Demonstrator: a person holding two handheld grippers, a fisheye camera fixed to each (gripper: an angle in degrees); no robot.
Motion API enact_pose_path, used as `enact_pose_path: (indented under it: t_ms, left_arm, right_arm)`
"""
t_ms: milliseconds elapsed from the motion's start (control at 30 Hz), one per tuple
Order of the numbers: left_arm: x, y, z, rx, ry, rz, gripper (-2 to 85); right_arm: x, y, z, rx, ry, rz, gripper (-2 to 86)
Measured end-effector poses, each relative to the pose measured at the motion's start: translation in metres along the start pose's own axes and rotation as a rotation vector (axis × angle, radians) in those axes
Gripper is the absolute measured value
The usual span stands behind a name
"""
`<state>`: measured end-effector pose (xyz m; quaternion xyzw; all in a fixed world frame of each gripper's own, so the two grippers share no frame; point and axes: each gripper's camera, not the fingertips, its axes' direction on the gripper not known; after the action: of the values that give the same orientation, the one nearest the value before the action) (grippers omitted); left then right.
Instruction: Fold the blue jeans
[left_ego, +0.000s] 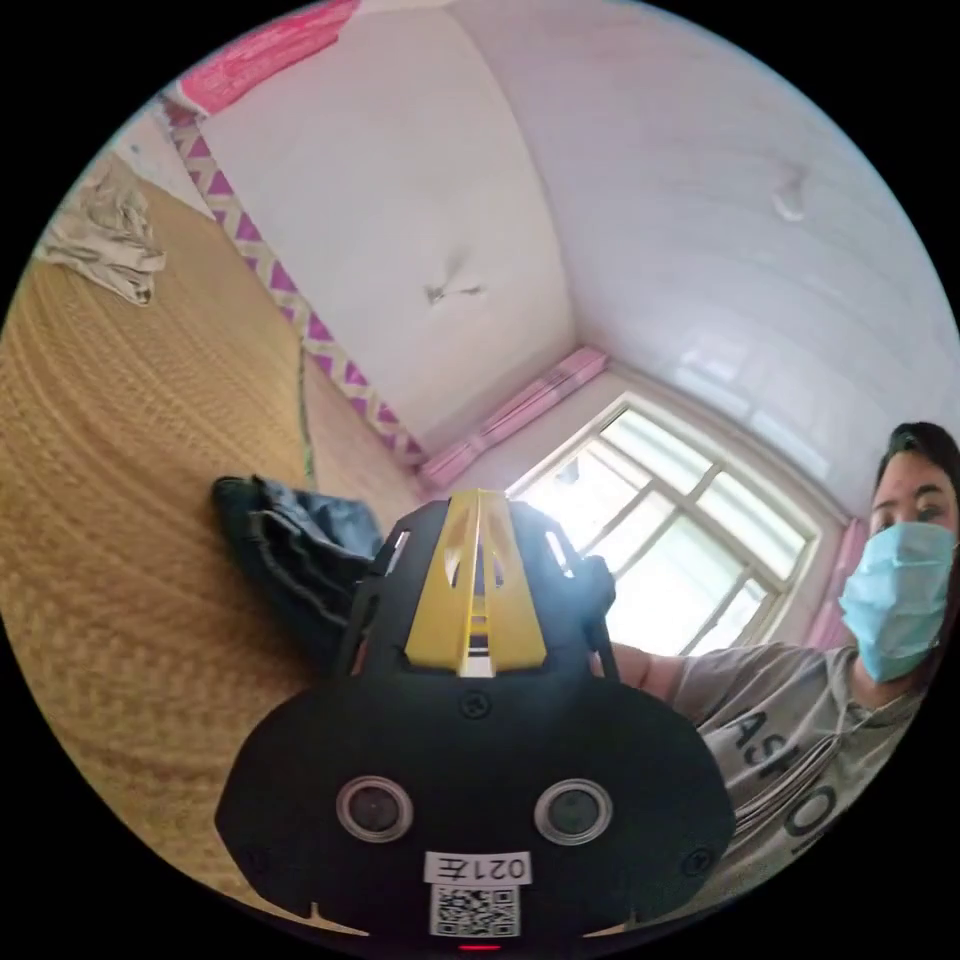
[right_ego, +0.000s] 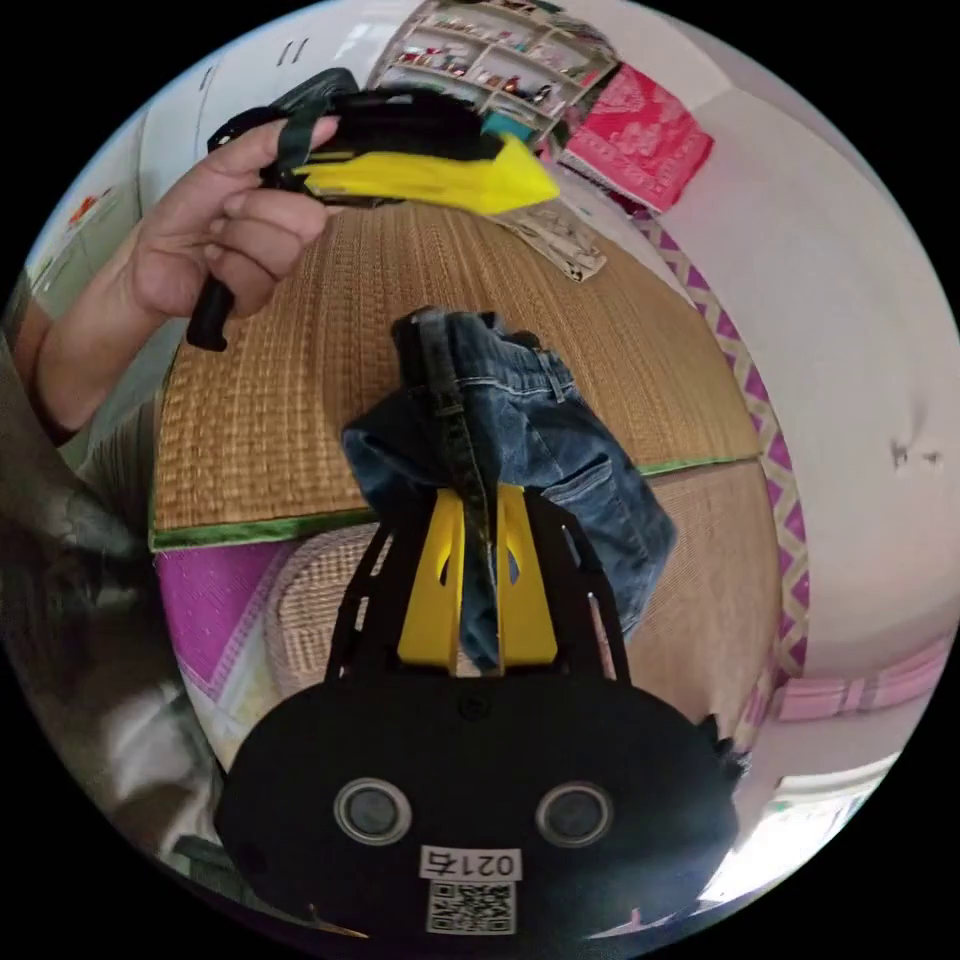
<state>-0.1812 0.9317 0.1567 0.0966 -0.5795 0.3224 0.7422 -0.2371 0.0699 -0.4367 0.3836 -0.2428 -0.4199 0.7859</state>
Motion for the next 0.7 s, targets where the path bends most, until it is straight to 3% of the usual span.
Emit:
enact_pose_path:
  t_ms: [133,267,433,533,600,700]
  left_arm:
    - [-0.004,0.007,0.050,-0.297,-0.201,-0.032,-0.9]
    - [0.010,0.012,0.057,-0.255,-0.367,-0.034,-0.9]
    - [0.015,0.022,0.082,-0.228,-0.377,-0.080,-0.4]
    - [0.018,0.032,0.109,-0.247,-0.364,-0.102,1.4]
    - [0.020,0.037,0.129,-0.276,-0.357,-0.110,4.6]
    - [0.028,0.044,0.167,-0.318,-0.351,-0.099,6.1]
  right_arm:
    - [-0.001,0.044,-0.017,0.087,0.001,0.190,7.8]
    - [-0.016,0.086,-0.053,0.245,-0.079,0.222,10.6]
    - [-0.081,0.087,0.000,0.155,0.026,0.028,13.6]
    - [-0.092,0.107,0.039,0.121,0.029,0.038,11.8]
    - [-0.072,0.137,0.038,0.182,-0.050,0.146,8.9]
    - [0.019,0.228,0.007,0.387,-0.228,0.510,6.6]
